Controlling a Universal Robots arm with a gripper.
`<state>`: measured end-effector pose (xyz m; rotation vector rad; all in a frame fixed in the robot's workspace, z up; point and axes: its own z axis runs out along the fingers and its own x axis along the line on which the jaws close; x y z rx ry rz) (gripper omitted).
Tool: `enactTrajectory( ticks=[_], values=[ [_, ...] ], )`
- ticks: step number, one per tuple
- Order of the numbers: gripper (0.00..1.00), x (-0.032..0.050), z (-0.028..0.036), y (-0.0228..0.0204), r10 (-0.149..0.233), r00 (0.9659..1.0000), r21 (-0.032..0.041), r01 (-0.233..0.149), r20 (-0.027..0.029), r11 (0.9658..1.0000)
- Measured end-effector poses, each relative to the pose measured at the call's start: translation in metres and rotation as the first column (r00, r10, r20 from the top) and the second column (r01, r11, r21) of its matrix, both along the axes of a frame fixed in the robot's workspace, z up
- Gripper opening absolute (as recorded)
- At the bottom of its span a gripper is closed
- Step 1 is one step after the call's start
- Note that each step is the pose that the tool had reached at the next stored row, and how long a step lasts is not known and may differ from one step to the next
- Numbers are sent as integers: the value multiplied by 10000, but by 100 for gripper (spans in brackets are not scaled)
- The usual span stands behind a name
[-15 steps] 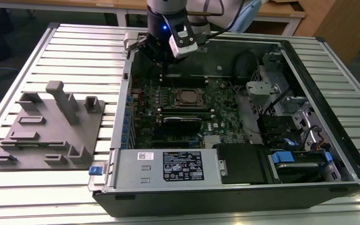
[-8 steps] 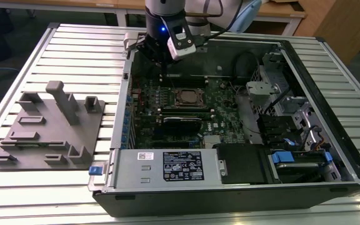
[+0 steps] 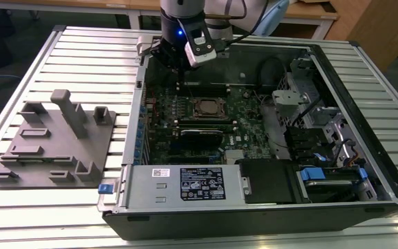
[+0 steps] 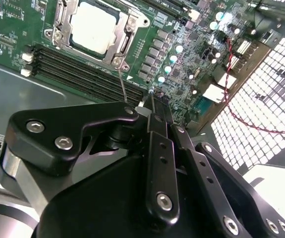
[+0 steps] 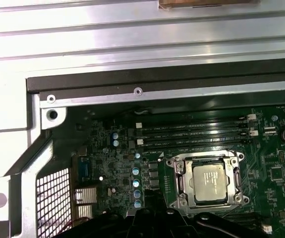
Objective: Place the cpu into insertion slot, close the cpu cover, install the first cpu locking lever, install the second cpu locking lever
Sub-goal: 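Install the first cpu locking lever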
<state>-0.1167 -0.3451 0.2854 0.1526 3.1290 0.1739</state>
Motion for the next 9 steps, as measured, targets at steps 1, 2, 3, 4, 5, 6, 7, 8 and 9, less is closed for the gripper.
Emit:
enactTrajectory(
  ticks=[1, 2, 3, 4, 5, 6, 7, 8, 9],
  values=[
    [11, 0, -5, 0, 0, 10000, 97, 0, 0, 10000],
    [11, 0, -10, -1, -2, 10000, 192, 2, 0, 9998],
    [11, 0, -14, -3, -1, 10000, 264, 1, 1, 9997],
    [11, 0, -17, -4, -2, 10000, 283, 2, 1, 9996],
    [11, 0, -22, -4, -3, 10000, 285, 2, 3, 9996],
    [11, -1, -28, -4, -3, 10000, 285, 3, 2, 9996],
    [11, -2, -40, -5, -2, 10000, 284, 2, 0, 9996],
    [11, -2, -55, -5, -1, 10000, 283, 1, -1, 9996],
    [11, -3, -71, -5, -1, 10000, 288, 1, -2, 9996]
  ],
)
